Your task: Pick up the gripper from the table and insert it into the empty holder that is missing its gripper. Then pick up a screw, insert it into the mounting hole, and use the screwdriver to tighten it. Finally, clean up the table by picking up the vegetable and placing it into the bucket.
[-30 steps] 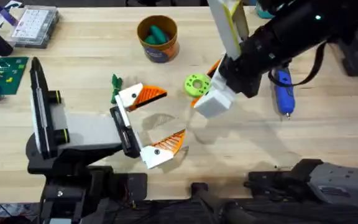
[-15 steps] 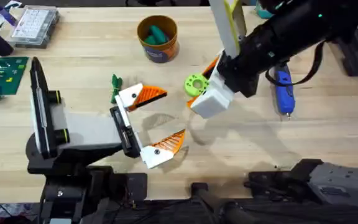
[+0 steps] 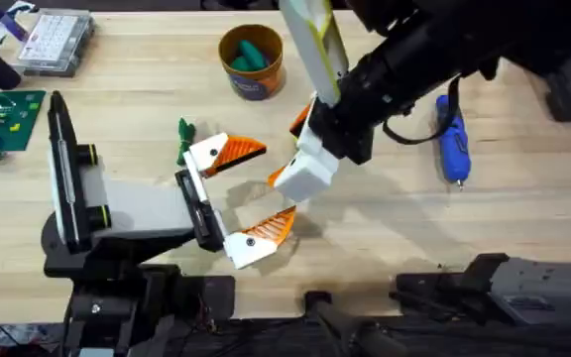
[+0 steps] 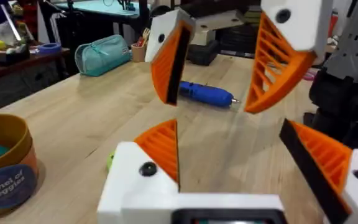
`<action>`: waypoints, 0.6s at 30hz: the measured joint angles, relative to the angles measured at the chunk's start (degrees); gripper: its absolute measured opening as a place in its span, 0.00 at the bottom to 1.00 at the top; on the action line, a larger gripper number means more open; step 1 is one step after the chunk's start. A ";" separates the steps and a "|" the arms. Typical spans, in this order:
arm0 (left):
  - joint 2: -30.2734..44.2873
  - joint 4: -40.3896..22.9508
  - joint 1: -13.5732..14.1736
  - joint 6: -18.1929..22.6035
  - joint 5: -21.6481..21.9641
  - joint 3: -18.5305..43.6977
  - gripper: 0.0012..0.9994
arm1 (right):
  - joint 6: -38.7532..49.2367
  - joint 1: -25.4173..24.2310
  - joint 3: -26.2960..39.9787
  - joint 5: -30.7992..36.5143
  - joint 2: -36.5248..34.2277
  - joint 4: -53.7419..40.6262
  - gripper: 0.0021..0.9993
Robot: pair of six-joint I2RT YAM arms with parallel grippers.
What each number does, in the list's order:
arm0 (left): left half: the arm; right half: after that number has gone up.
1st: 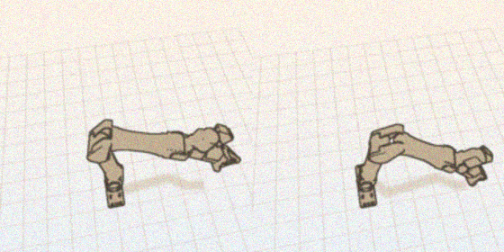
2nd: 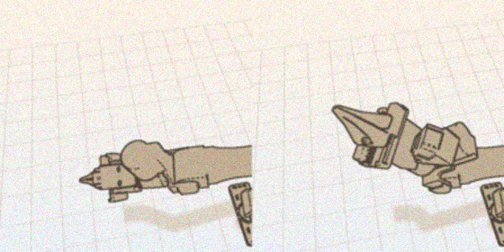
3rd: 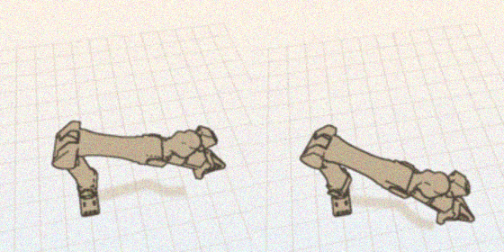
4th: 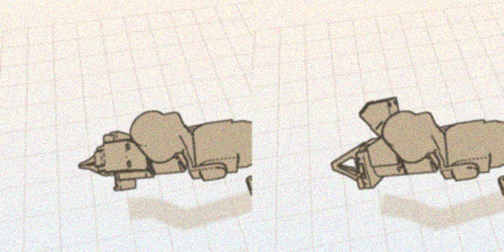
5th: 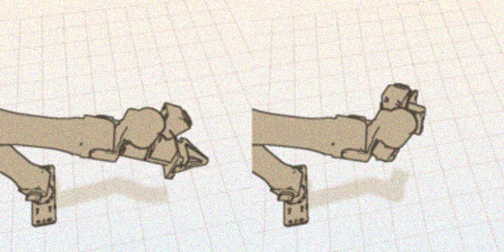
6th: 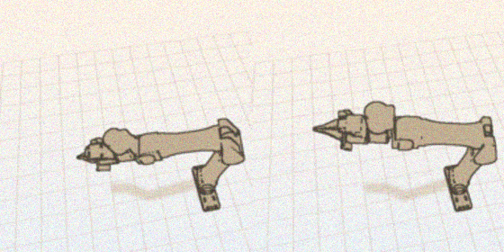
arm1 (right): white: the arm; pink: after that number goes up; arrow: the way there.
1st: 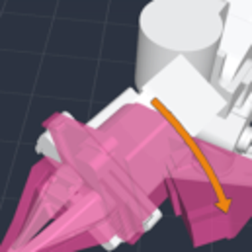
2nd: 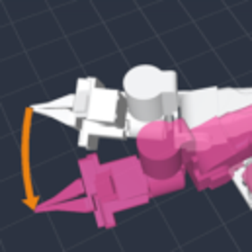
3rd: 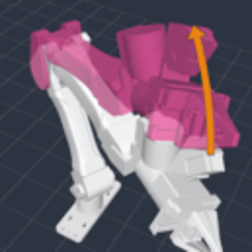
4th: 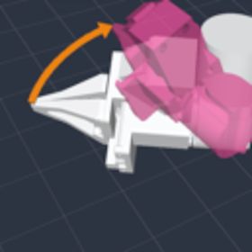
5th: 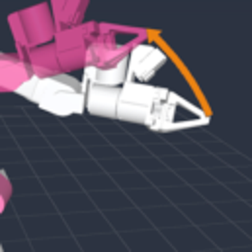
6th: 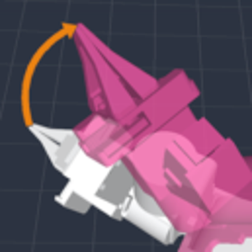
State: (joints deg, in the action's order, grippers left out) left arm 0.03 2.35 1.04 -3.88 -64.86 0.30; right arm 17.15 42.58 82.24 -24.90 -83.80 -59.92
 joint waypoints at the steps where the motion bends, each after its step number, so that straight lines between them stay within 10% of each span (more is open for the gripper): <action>1: 0.00 0.00 0.00 -0.02 0.00 0.00 0.99 | 0.00 0.06 0.00 0.02 -0.06 0.01 0.98; 18: 0.02 0.00 0.00 -0.02 0.00 0.00 0.99 | 0.00 0.17 0.00 0.02 -0.08 0.74 0.98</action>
State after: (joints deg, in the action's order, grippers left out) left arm 0.05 2.35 1.04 -3.90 -64.86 0.30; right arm 17.15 42.74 82.24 -24.88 -83.88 -59.18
